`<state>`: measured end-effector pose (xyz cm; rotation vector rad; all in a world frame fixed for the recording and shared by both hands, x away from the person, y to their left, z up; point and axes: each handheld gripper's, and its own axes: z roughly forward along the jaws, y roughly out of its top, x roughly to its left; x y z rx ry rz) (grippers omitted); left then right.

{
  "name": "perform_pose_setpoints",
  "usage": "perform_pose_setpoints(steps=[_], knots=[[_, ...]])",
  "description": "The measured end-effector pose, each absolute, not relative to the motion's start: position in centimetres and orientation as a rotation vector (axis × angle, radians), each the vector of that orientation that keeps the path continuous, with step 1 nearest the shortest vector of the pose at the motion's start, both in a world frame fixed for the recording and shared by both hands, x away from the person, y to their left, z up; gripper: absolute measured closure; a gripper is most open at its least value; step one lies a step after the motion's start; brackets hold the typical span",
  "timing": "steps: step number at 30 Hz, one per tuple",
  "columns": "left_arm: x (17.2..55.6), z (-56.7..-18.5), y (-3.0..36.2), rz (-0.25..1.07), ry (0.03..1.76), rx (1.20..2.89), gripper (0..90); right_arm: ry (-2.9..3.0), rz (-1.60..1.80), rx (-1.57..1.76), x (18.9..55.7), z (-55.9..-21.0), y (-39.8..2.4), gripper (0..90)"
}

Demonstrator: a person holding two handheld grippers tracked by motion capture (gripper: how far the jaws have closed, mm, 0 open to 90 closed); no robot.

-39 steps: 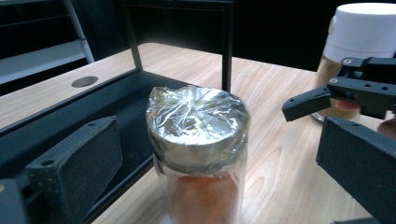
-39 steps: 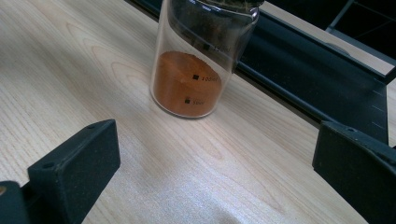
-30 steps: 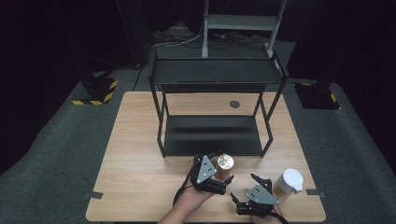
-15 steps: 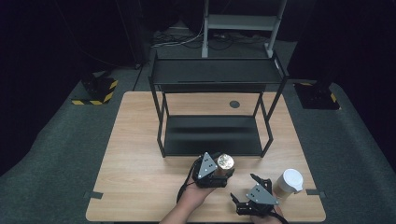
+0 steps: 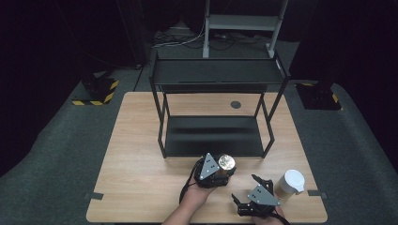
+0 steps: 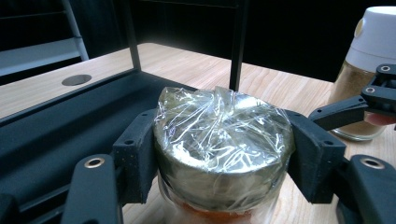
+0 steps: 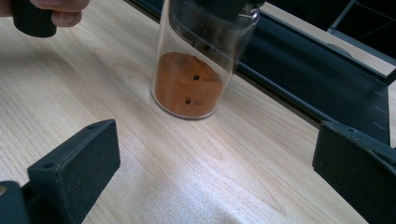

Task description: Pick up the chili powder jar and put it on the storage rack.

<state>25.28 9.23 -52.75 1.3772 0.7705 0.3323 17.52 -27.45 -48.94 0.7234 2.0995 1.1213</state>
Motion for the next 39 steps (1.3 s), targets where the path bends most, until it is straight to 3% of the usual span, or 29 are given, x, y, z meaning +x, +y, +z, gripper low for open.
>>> perform_pose_setpoints(steps=[12,39], knots=[[24.6,-52.4,10.1,0.33,0.783,1.347,34.3,2.101,1.121,0.72,17.6,-48.9,-27.5,0.0],[20.8,-51.0,16.1,0.457,0.84,1.247,34.3,2.102,1.116,0.713,17.5,-48.9,-27.4,0.0]])
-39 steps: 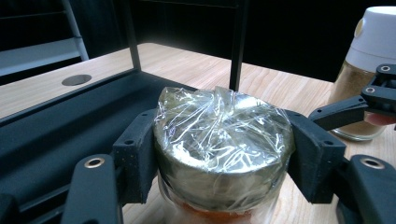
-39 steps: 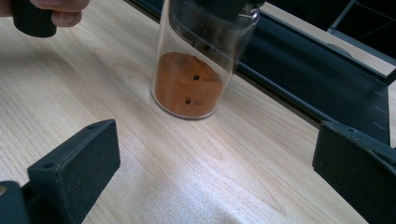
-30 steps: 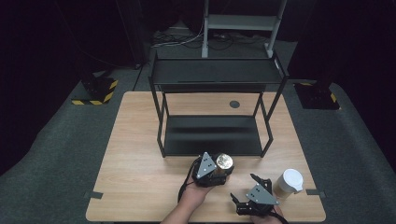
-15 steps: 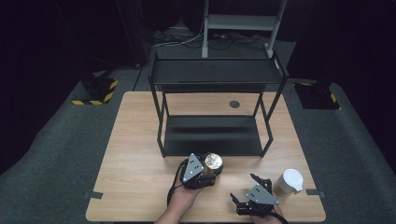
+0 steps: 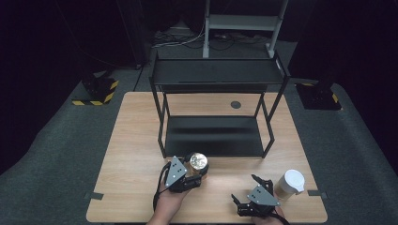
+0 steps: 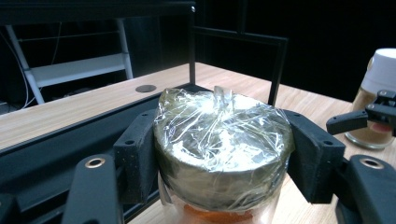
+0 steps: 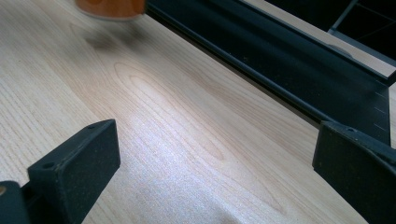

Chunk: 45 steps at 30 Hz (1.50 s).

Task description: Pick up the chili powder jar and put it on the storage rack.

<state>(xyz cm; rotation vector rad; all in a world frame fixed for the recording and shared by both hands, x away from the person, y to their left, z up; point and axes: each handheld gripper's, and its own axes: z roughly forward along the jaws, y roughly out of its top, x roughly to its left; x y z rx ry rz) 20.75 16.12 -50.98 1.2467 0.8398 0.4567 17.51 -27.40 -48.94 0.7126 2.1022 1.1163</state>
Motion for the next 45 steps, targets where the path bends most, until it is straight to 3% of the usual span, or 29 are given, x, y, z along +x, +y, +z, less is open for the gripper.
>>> perform_pose_setpoints(steps=[45], knots=[[19.3,-45.8,19.4,0.566,0.848,1.15,34.3,2.101,1.113,0.71,17.4,-49.0,-27.3,0.0]])
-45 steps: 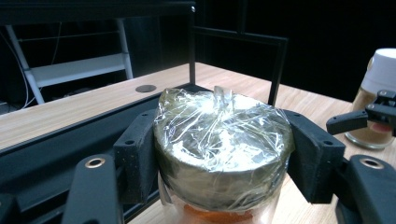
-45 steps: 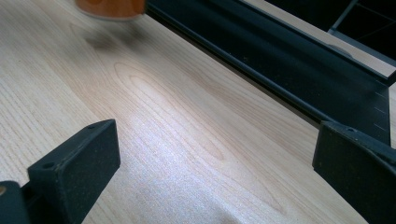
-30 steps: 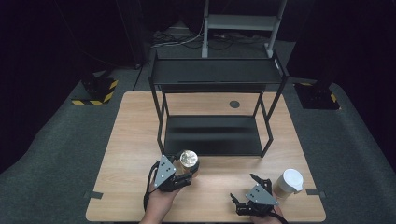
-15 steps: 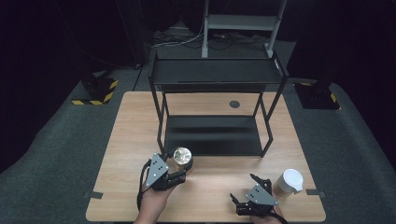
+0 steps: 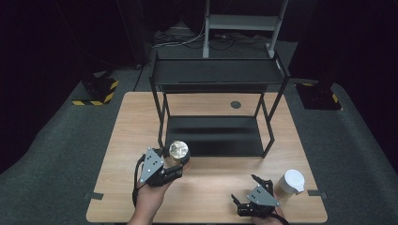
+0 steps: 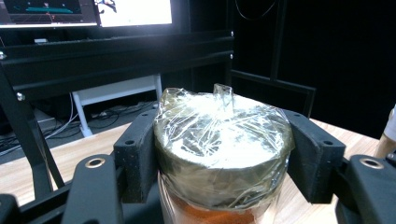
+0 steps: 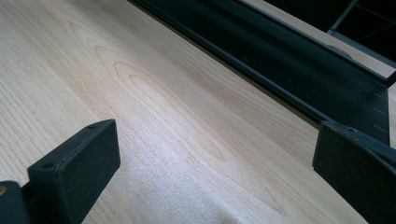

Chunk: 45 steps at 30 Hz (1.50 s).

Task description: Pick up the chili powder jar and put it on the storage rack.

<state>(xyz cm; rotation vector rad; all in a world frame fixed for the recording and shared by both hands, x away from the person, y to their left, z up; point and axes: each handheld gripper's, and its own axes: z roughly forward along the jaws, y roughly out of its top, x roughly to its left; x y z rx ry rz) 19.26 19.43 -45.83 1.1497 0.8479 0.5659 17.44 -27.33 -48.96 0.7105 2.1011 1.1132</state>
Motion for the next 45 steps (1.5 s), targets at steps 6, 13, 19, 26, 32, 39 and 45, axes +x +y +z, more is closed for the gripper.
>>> perform_pose_setpoints(steps=[6,13,19,26,32,39,45], knots=[[19.6,-44.7,19.4,0.572,0.841,1.146,34.3,2.101,1.113,0.71,17.4,-49.0,-27.3,0.0],[20.0,-43.6,19.3,0.572,0.832,1.136,34.3,2.101,1.115,0.711,17.5,-49.0,-27.4,0.0],[20.5,-42.5,19.0,0.579,0.817,1.135,34.3,2.1,1.118,0.71,17.5,-49.0,-27.4,0.0],[21.2,-41.5,18.8,0.583,0.813,1.116,34.3,2.1,1.121,0.713,17.5,-49.0,-27.5,0.0],[21.8,-40.9,18.7,0.593,0.803,1.107,34.3,2.098,1.124,0.717,17.5,-49.0,-27.5,0.0],[22.6,-39.8,18.5,0.596,0.797,1.086,34.3,2.097,1.128,0.719,17.5,-49.0,-27.6,0.0],[23.2,-38.9,18.4,0.602,0.791,1.062,34.3,2.096,1.129,0.719,17.5,-49.0,-27.6,0.0]])
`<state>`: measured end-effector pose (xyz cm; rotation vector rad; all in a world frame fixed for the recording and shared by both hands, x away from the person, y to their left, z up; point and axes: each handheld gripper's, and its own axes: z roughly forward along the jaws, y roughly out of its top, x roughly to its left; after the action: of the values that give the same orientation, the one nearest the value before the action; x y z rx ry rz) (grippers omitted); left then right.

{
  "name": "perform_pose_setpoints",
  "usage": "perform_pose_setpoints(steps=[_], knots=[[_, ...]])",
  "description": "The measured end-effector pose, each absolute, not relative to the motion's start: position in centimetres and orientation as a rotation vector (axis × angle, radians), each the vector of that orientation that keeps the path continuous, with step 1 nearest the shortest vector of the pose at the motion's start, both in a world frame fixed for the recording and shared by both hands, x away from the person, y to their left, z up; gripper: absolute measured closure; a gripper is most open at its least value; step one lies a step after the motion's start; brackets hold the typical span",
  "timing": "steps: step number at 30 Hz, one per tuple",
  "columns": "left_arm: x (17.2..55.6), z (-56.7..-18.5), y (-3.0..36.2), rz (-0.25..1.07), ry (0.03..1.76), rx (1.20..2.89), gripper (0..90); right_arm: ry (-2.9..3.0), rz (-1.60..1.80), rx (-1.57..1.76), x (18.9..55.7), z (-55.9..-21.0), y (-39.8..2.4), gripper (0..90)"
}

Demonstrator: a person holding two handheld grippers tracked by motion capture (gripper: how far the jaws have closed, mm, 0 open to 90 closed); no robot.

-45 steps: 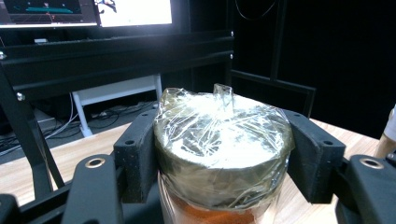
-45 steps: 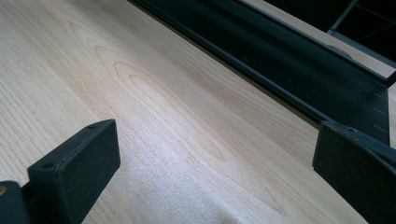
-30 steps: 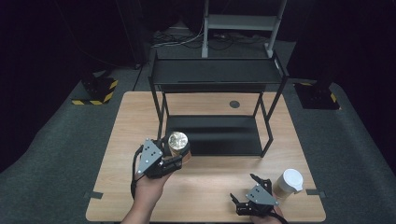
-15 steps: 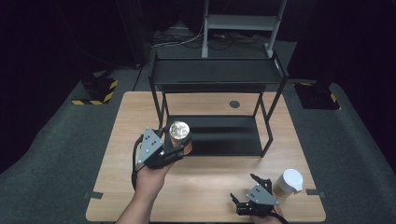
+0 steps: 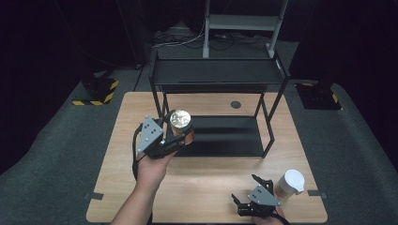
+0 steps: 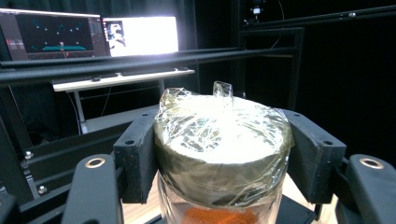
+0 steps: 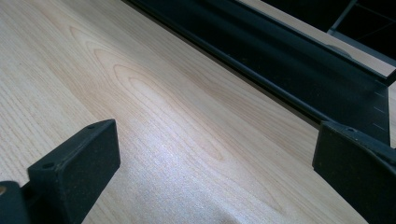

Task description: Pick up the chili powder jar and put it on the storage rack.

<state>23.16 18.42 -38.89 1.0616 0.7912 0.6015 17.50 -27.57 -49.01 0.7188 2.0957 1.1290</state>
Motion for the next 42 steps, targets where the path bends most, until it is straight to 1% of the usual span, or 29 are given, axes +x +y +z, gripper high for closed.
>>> perform_pose_setpoints(steps=[15,20,34,42], knots=[[23.6,-36.4,17.9,0.613,0.752,1.028,34.3,2.095,1.133,0.722,17.5,-49.0,-27.6,0.0],[24.0,-35.5,17.9,0.592,0.754,1.005,34.3,2.093,1.143,0.729,17.6,-49.0,-27.8,0.0],[24.9,-32.4,17.5,0.627,0.72,0.983,34.3,2.088,1.144,0.729,17.5,-49.1,-27.8,0.0],[25.3,-31.9,17.4,0.64,0.714,0.964,34.3,2.093,1.144,0.725,17.5,-49.1,-27.8,0.0]])
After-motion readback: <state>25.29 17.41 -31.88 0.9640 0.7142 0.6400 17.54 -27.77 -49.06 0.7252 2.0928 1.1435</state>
